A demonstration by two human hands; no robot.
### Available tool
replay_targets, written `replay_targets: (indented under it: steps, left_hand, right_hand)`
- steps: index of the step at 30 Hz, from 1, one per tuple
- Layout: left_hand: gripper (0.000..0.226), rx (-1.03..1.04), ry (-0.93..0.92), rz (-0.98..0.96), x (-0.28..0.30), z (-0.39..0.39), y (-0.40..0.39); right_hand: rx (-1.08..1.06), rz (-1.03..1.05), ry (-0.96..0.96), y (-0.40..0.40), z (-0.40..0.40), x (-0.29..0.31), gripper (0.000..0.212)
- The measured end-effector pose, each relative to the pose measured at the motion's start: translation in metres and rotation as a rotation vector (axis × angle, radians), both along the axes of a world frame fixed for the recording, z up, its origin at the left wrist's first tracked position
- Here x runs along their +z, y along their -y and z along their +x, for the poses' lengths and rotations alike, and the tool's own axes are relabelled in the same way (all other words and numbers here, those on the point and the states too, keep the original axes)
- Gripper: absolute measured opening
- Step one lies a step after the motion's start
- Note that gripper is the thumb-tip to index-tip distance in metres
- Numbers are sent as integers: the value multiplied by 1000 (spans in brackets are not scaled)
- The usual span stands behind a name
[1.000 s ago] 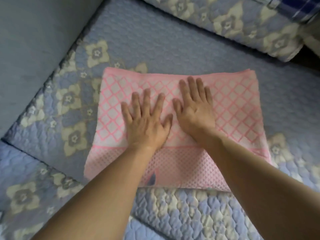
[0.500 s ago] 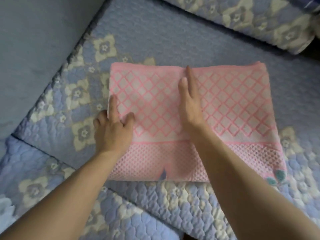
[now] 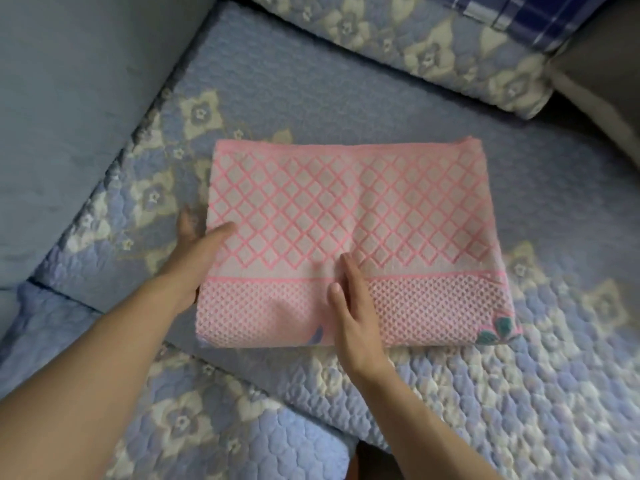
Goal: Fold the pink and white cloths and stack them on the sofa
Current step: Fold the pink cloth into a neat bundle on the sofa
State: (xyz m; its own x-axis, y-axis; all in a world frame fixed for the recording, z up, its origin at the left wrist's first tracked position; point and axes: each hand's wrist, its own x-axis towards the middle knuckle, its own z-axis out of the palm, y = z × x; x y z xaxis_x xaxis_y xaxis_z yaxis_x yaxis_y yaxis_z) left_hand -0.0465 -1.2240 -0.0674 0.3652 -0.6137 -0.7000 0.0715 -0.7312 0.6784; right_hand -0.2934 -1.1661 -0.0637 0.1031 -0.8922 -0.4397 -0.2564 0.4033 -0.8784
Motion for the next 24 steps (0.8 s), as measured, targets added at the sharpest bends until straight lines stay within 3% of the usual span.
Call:
replay_targets:
  steps: [2,4,6,9,11,12,14,16,18,20,22,24]
  left_hand:
    - [55,70,-244,69,16,-5,-3]
    - [31,13,-341,126,42,-20,3]
    - [36,-57,-355,85,73,-40,20]
    - [78,-278,-228,-19,116,-82,50]
    - [65,-396,-155,-115,141,-130,63]
    - [63,-463,-139,-181,146,-158,66]
    - [82,-596,-148,-290,142,-216,68]
    - [92,-729,-210,-297,129,-263,68]
    - [80,-773,-361,-205,113,-288,66]
    - [46,-706,-434,-185,103,-300,58]
    - [34,-624,-123,-296,89,-297,42]
    - [42,-642,423,-511,78,-286,29]
  right_hand:
    - [26,54,16,3,-3,5,68]
    - [49,193,54,21,-14,22,71]
    - [65,362,200,53,-31,46,64]
    - [58,475,436,113,-62,96,74]
    - [85,421,475,147,-79,137,85]
    - [106,386,438,160,-88,154,75]
    - [88,276,229,181,-112,173,48]
    - [20,231,-71,197,-140,169,68]
    - [-21,260,-311,207,-162,148,83]
    - [1,279,-458,208,-169,117,81]
    - [31,250,-526,207,-169,85,73]
    - [4,128,-487,205,-164,63,61]
